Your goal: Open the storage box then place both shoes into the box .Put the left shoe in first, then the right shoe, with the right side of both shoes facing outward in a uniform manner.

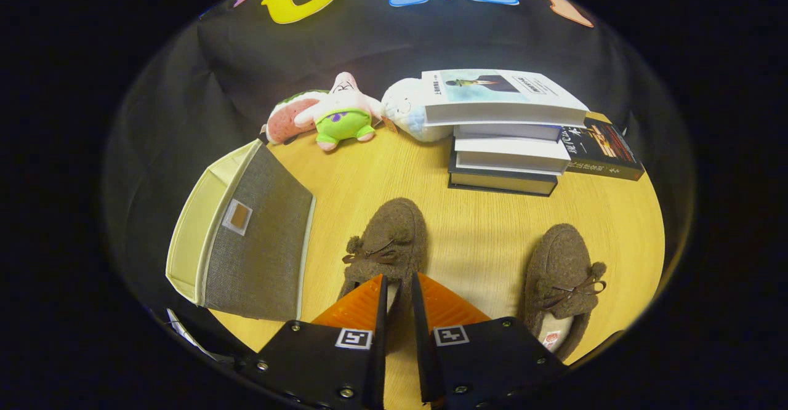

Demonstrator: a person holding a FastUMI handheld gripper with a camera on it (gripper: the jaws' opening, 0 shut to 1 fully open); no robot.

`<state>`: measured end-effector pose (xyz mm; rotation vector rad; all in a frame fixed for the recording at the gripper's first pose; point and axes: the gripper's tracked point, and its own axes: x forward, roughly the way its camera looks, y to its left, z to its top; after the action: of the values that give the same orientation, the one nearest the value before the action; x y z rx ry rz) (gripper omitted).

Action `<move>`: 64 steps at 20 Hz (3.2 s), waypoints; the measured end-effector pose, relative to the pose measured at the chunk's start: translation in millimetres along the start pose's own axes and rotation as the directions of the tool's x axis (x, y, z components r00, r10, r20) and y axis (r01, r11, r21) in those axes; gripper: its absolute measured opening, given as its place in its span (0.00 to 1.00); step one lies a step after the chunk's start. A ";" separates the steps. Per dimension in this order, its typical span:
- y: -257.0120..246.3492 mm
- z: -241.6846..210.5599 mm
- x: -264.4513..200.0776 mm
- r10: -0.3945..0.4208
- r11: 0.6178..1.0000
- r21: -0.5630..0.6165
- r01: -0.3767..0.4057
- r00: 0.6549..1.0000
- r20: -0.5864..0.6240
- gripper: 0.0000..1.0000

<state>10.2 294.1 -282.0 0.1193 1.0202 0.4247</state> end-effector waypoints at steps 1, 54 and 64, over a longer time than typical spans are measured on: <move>-0.6 -4.3 2.8 -0.003 1.000 0.007 0.003 1.000 -0.016 0.22; 267.7 79.0 25.1 0.158 0.987 -0.014 -0.161 0.982 -0.103 0.02; 283.6 21.2 109.9 -0.012 0.997 -0.078 -0.011 0.958 -0.287 0.02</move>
<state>-4.0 598.6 -276.2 -0.0154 1.2879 0.4909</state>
